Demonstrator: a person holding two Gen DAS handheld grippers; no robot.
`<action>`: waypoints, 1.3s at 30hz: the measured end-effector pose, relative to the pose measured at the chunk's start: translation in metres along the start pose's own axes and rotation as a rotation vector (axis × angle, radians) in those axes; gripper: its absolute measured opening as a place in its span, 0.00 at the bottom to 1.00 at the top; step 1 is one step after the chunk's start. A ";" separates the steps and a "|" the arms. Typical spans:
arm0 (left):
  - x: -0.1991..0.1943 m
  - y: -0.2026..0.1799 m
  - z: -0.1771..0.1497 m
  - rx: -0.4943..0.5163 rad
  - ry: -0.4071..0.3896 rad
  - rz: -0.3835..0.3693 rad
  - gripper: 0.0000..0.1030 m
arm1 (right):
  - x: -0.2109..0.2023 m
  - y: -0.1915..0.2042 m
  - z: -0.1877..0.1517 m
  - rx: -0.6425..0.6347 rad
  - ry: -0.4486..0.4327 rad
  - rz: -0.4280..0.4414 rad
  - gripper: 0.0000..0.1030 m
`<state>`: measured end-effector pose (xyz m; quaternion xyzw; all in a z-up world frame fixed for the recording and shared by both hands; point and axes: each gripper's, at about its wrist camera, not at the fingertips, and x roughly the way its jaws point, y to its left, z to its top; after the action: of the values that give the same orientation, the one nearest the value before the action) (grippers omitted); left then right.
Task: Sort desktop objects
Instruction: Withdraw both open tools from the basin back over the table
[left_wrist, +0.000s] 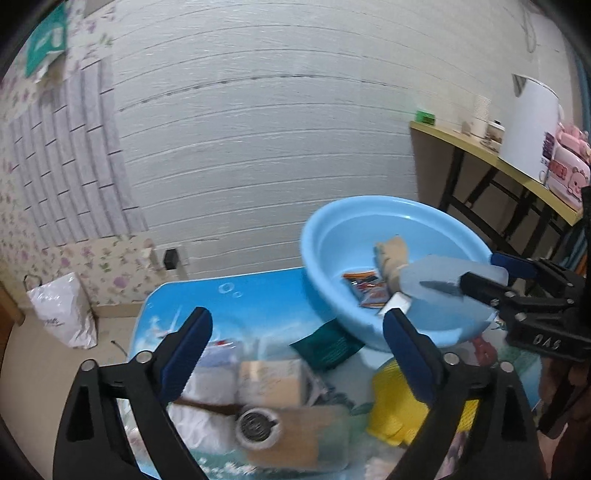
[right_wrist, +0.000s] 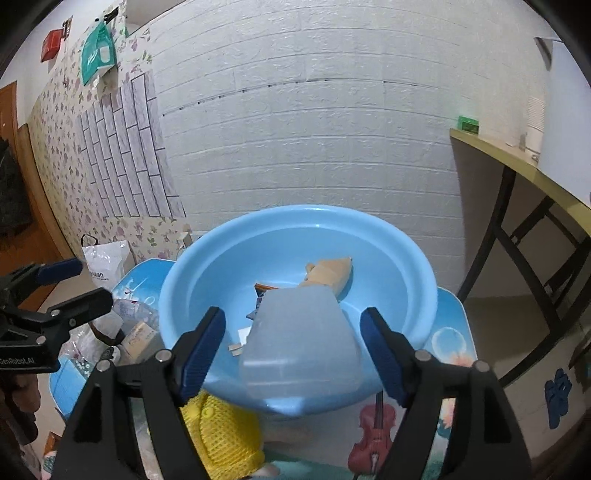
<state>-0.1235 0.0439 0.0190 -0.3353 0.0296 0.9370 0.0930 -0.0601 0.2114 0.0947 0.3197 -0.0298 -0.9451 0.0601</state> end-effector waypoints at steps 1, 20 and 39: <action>-0.002 0.003 -0.002 -0.010 0.000 0.009 0.94 | -0.003 0.000 -0.001 0.009 0.001 0.001 0.74; -0.053 0.037 -0.047 -0.090 -0.020 0.030 0.95 | -0.049 0.023 -0.037 0.050 -0.019 0.083 1.00; -0.070 0.054 -0.094 -0.092 0.030 0.045 0.95 | -0.053 0.064 -0.076 -0.010 0.097 0.004 0.97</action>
<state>-0.0224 -0.0308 -0.0100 -0.3526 -0.0046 0.9341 0.0559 0.0341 0.1537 0.0720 0.3650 -0.0227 -0.9285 0.0649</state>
